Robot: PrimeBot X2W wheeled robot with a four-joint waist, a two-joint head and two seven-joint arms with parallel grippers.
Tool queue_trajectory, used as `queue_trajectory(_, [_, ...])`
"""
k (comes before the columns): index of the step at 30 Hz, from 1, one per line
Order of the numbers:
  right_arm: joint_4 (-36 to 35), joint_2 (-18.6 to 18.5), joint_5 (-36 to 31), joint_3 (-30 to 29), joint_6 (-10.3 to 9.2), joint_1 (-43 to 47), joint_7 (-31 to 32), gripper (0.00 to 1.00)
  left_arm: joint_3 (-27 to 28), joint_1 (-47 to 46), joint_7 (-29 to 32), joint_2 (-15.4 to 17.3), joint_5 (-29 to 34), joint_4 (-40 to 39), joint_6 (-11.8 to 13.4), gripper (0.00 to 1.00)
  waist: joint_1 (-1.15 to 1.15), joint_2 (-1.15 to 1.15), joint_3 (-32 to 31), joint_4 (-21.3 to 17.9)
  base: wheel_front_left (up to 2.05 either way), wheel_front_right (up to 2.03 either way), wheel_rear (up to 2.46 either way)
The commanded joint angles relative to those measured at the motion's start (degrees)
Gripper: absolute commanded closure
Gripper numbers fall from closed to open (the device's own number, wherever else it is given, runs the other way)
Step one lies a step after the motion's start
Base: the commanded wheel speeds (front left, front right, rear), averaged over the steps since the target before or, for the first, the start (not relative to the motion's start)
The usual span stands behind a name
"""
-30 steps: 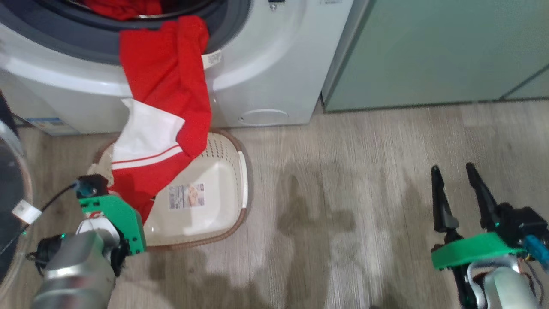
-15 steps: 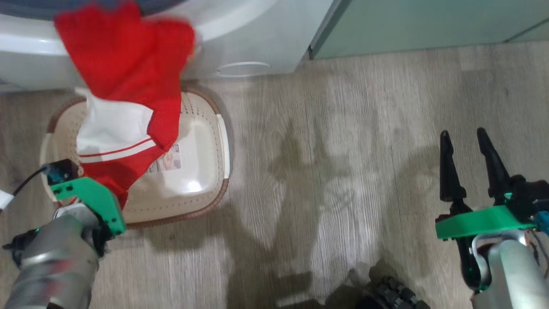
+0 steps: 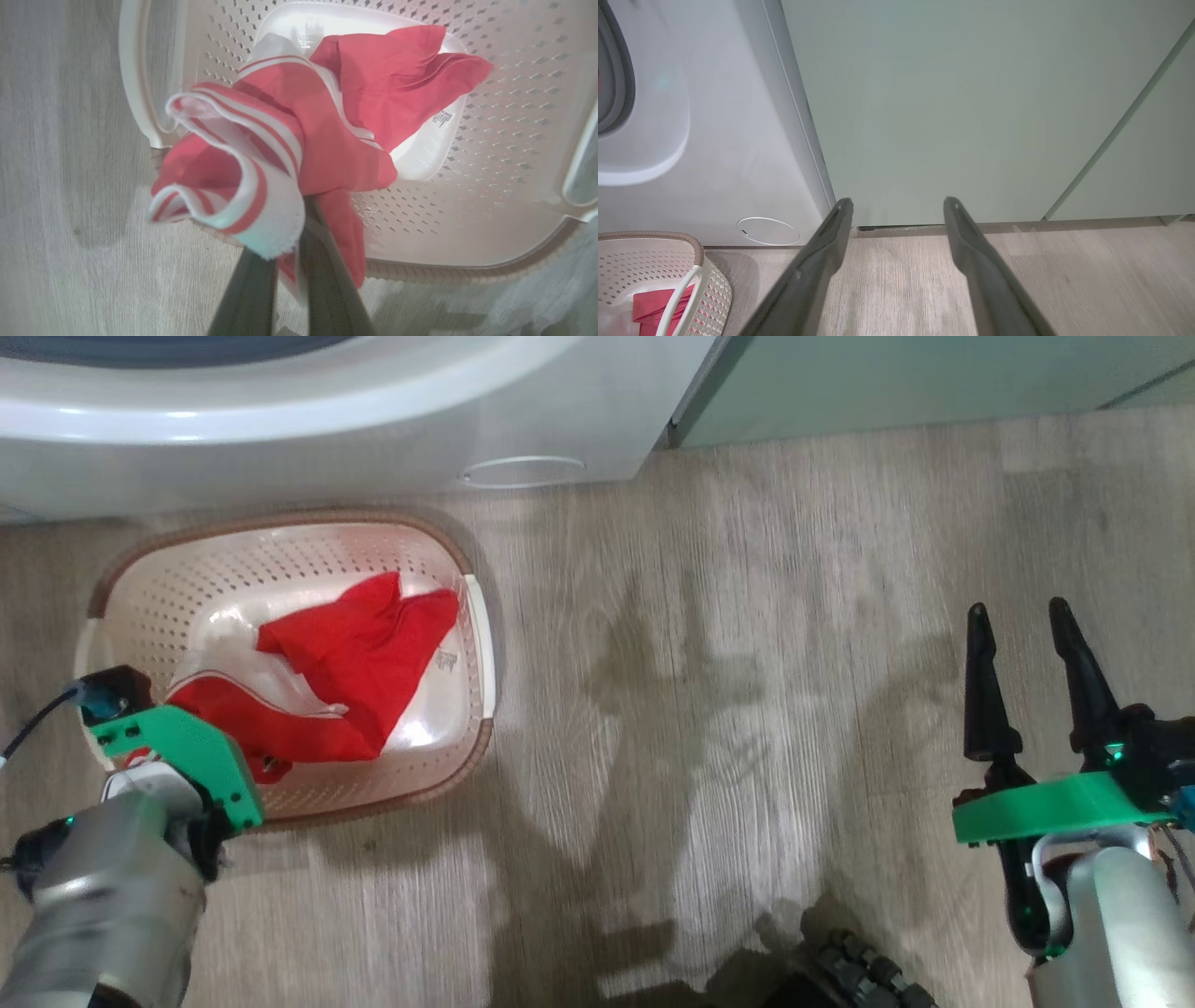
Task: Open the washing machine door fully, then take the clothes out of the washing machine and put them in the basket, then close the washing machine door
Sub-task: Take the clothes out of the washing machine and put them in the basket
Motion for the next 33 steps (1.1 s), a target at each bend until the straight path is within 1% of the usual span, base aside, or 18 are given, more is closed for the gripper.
queue_trajectory(1, [-1.0, 0.0, 0.1, 0.9, 0.37, 1.3, -0.4, 0.0, 1.2, 0.8, -0.7, 2.1, -0.4, -0.2, -0.5, 0.85, 0.0, 0.0, -1.5, 0.2, 0.0, 0.0, 0.0])
queue_trajectory(2, [-0.8, 0.0, 0.2, 1.0, 0.37, 1.5, -0.4, 0.0, 1.1, 1.2, -1.3, 1.9, -0.4, -0.2, -0.8, 0.58, 0.0, 0.0, -2.4, 0.3, 0.0, 0.0, 0.0])
queue_trajectory(3, [-0.6, 0.1, 0.3, 1.2, 0.37, 1.8, -0.4, 0.0, 0.9, 1.7, -1.8, 1.7, -0.3, -0.2, -1.0, 0.18, 0.0, 0.0, -3.3, 0.3, 0.0, 0.0, 0.0])
queue_trajectory(4, [-0.4, 0.1, 0.4, 1.4, 0.37, 2.1, -0.4, 0.0, 0.6, 2.1, -2.6, 1.5, -0.1, -0.2, -1.4, 0.0, 0.0, 0.0, -4.4, 0.4, 0.0, 0.0, 0.0])
queue_trajectory(8, [0.3, 0.0, 0.8, 1.9, 0.37, 3.3, -0.4, 0.0, 0.1, 3.9, -6.4, 0.9, 0.1, -0.2, -3.0, 0.0, 0.0, 0.0, -8.6, 0.7, 0.0, 0.0, 0.0])
queue_trajectory(12, [0.8, -0.1, 1.3, 2.4, 0.37, 4.5, -0.4, 0.0, -0.3, 5.4, -12.0, 0.1, 0.3, -0.2, -5.2, 0.0, 0.0, 0.0, -12.8, 1.2, 0.0, 0.0, 0.0])
queue_trajectory(13, [0.8, -0.1, 1.3, 2.4, 0.37, 4.5, -0.4, 0.0, -0.3, 5.4, -12.0, 0.1, 0.3, -0.2, -5.2, 0.0, 0.0, 0.0, -12.8, 1.2, 0.0, 0.0, 0.0])
queue_trajectory(18, [1.3, -0.4, 1.8, 2.9, 0.37, 6.1, -0.4, 0.0, -1.6, 6.7, -19.6, -0.5, 1.1, -0.6, -8.0, 0.0, 0.0, 0.0, -17.8, 1.9, 0.0, 0.0, 0.0])
queue_trajectory(21, [1.5, -0.5, 2.1, 3.1, 0.37, 7.3, -0.4, 0.0, -1.9, 7.6, -22.1, -0.4, 1.3, -1.3, -8.9, 0.0, 0.0, 0.0, -20.7, 2.3, 0.0, 0.0, 0.0])
queue_trajectory(24, [1.6, -0.6, 2.4, 3.1, 0.37, 8.6, -0.4, 0.0, -2.0, 9.0, -23.3, 0.1, 1.5, -3.5, -9.3, 0.0, 0.0, 0.0, -23.5, 2.6, 0.0, 0.0, 0.0])
queue_trajectory(27, [1.5, -0.6, 2.4, 2.7, 0.37, 9.8, -0.4, 0.0, -0.9, 10.4, -23.5, 1.1, 2.2, -9.2, -9.5, 0.0, 0.0, 0.0, -25.9, 3.3, 0.0, 0.0, 0.0])
queue_trajectory(28, [1.1, -0.6, 2.3, 2.2, 0.37, 10.6, -0.4, 0.0, 0.8, 11.9, -23.5, 2.0, 3.4, -14.5, -9.6, 0.0, 0.0, 0.0, -27.1, 3.8, 0.0, 0.0, 0.0])
queue_trajectory(33, [0.6, -0.4, 2.1, 1.6, 0.37, 11.8, -0.4, 0.0, 6.6, 18.4, -23.6, 2.7, 7.2, -26.8, -9.3, 0.0, 0.0, 0.0, -30.0, 4.0, 0.0, 0.0, 0.0])
